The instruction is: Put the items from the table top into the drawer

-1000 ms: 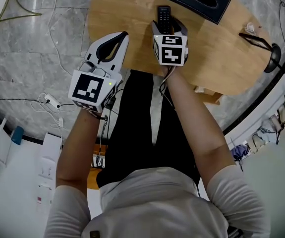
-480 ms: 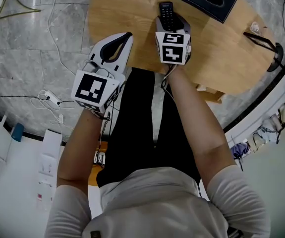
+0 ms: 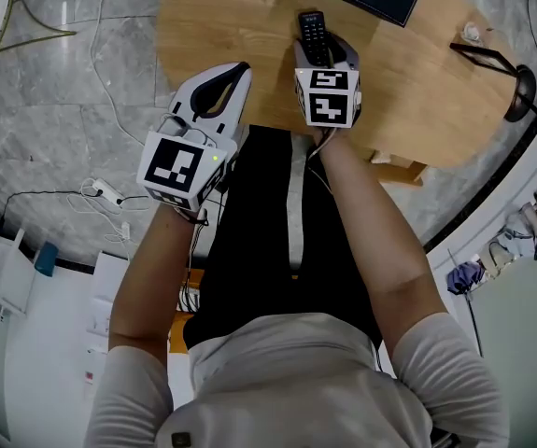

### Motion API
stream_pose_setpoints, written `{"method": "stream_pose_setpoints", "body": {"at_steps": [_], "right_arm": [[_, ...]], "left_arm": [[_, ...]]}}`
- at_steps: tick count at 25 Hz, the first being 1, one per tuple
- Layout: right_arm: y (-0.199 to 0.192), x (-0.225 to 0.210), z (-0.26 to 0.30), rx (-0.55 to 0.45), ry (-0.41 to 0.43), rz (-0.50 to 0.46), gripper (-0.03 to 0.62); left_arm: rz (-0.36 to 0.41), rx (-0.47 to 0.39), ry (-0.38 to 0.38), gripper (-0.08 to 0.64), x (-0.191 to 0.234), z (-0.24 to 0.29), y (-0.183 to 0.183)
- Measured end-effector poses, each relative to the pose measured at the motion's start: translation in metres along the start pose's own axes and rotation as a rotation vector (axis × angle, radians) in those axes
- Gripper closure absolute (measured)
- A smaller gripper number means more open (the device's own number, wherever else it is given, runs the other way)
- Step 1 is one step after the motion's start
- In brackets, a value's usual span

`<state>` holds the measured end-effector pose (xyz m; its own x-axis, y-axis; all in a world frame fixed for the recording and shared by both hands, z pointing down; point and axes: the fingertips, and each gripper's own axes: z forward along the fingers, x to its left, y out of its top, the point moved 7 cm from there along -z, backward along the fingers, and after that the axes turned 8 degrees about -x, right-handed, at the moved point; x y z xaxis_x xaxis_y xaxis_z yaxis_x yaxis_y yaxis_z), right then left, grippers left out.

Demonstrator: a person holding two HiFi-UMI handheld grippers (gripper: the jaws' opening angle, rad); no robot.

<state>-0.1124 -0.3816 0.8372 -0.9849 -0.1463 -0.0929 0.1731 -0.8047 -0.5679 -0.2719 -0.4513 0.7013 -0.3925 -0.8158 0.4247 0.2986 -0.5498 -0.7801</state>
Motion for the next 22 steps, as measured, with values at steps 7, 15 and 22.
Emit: {"method": "stream_pose_setpoints", "body": {"at_steps": [7,15,22], "right_arm": [[-0.026,-0.038,-0.044,-0.001,-0.028,0.032,0.360],[-0.079,-0.089,-0.109,0.003,-0.039,0.025,0.360],[-0.139,-0.130,-0.166,-0.001,-0.039,-0.021,0.362]], "left_arm": [[0.050,0.027,-0.060,0.551,-0.046,0.023,0.008],[0.114,0.050,-0.142,0.551,-0.127,0.053,0.000],[0.160,0.085,-0.247,0.551,-0.205,0.091,-0.009]]}}
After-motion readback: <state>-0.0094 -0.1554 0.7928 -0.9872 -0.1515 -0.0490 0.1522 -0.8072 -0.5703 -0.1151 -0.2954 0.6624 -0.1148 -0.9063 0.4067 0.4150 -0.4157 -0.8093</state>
